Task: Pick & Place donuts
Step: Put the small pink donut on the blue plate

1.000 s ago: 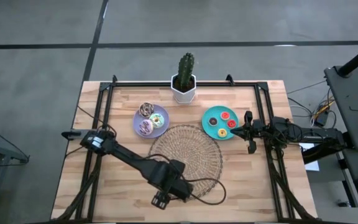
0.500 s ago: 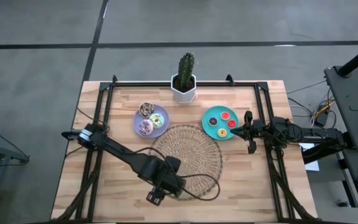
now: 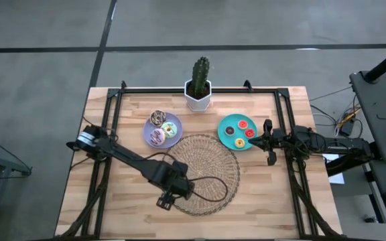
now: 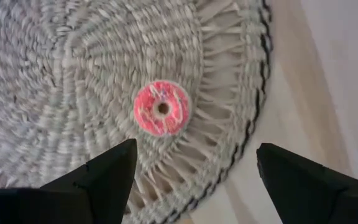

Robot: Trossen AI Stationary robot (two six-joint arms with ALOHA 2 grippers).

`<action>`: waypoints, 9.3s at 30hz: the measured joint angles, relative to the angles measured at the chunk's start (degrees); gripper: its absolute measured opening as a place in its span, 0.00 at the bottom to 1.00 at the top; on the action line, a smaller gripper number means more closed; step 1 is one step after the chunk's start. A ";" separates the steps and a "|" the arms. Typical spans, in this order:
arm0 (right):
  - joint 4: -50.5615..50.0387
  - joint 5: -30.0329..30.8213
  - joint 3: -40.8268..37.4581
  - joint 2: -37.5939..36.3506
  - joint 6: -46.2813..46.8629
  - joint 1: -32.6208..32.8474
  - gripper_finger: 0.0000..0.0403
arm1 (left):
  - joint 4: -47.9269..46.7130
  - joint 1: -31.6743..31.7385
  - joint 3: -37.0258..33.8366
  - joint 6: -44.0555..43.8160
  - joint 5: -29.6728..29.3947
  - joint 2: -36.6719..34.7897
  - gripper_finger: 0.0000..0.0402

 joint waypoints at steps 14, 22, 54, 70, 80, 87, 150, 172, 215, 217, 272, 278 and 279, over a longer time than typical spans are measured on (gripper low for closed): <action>0.00 0.02 0.00 0.04 -0.02 -0.02 0.02 | 9.44 1.85 -6.53 -0.04 0.16 0.11 0.75; 0.00 0.02 0.00 0.04 0.00 -0.01 0.02 | 13.20 2.14 -6.53 -0.21 0.13 0.52 0.75; 0.00 0.02 0.00 0.04 0.00 -0.02 0.02 | 16.55 3.98 -8.35 -2.10 -0.04 5.14 0.75; 0.00 0.00 0.00 0.04 0.00 -0.02 0.02 | 18.44 3.90 -9.19 -2.53 0.39 5.16 0.75; 0.00 0.01 0.01 0.04 0.00 -0.02 0.02 | 18.96 3.19 -9.19 -2.07 1.29 5.16 0.75; 0.00 0.00 0.00 0.04 0.00 0.00 0.02 | 18.96 2.87 -9.19 -2.00 1.28 5.16 0.75; 0.00 0.00 0.00 0.02 0.00 -0.02 0.02 | 21.67 1.93 -12.61 -3.60 -1.74 5.05 0.56; 0.00 0.02 0.00 0.04 0.00 0.00 0.02 | 15.59 3.85 -4.92 -2.02 -0.64 5.05 0.47; 0.00 0.00 0.00 0.00 0.00 0.00 0.02 | 6.73 30.86 22.72 5.95 -0.59 14.95 0.47; 0.00 0.00 0.02 0.00 0.00 0.00 0.02 | 6.55 31.92 23.55 6.38 -0.59 14.95 0.47; 0.00 0.02 0.00 0.00 0.00 -0.01 0.02 | 7.36 36.00 46.21 6.90 2.19 29.51 0.47; 0.02 0.02 0.00 -0.02 0.00 -0.02 0.02 | 9.50 34.73 46.21 5.46 5.81 32.08 0.47; 0.00 -0.01 0.00 -0.02 0.00 0.00 0.02 | 9.49 34.56 46.21 5.27 6.12 32.48 0.47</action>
